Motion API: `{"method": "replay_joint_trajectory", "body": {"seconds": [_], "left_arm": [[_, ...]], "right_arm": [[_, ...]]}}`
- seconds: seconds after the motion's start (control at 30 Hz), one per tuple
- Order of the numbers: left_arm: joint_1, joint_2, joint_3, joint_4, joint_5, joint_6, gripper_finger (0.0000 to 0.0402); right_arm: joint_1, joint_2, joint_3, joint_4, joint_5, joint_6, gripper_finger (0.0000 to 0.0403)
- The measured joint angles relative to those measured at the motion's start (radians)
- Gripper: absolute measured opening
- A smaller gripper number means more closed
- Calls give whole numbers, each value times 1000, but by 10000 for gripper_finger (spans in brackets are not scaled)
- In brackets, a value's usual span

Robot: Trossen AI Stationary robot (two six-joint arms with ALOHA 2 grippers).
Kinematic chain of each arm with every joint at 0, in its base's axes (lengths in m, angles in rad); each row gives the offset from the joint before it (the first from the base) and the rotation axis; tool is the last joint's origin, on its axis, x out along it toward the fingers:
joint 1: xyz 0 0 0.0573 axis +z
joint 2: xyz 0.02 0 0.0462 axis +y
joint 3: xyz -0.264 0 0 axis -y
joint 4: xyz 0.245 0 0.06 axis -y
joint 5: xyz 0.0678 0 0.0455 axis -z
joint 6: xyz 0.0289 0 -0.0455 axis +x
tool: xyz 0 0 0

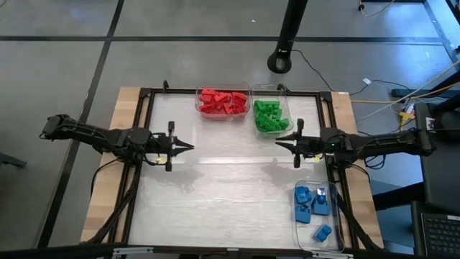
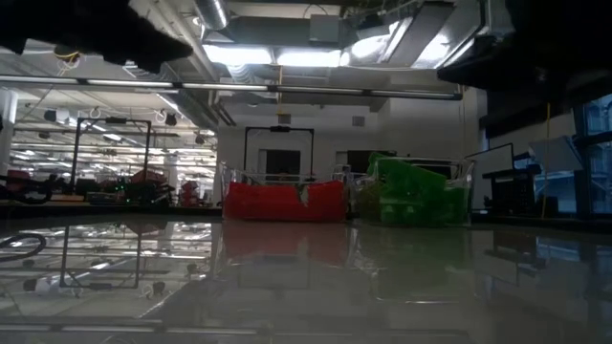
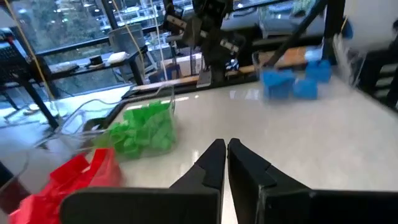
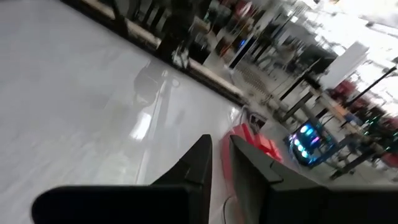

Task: Sort blocks
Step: Return to Home Position

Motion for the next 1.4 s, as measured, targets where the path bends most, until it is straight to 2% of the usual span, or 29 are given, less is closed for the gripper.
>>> {"method": "replay_joint_trajectory", "body": {"seconds": [0.1,0.2,0.47,0.57,0.8,1.03,1.23,1.4], "left_arm": [[0,-38,-42,-12,-41,65,9],[0,-58,-86,-4,-54,-27,12],[2,-161,-270,183,-53,-87,15],[2,-232,-325,186,-53,-133,15],[-20,-394,-323,38,-59,-175,15],[-16,-620,-323,-103,-74,-153,15],[-7,-615,-323,-102,-95,-135,15],[0,-607,-323,-102,-95,-133,15]], "right_arm": [[0,-78,-78,92,0,2,58],[0,-146,-154,147,0,3,58],[0,-322,-282,145,0,62,58],[0,-378,-290,89,9,75,58],[0,-454,-290,-7,-16,101,58],[0,-549,-292,-66,-36,102,58],[0,-653,-293,-181,-16,115,58],[0,-640,-293,-183,-10,116,58]]}}
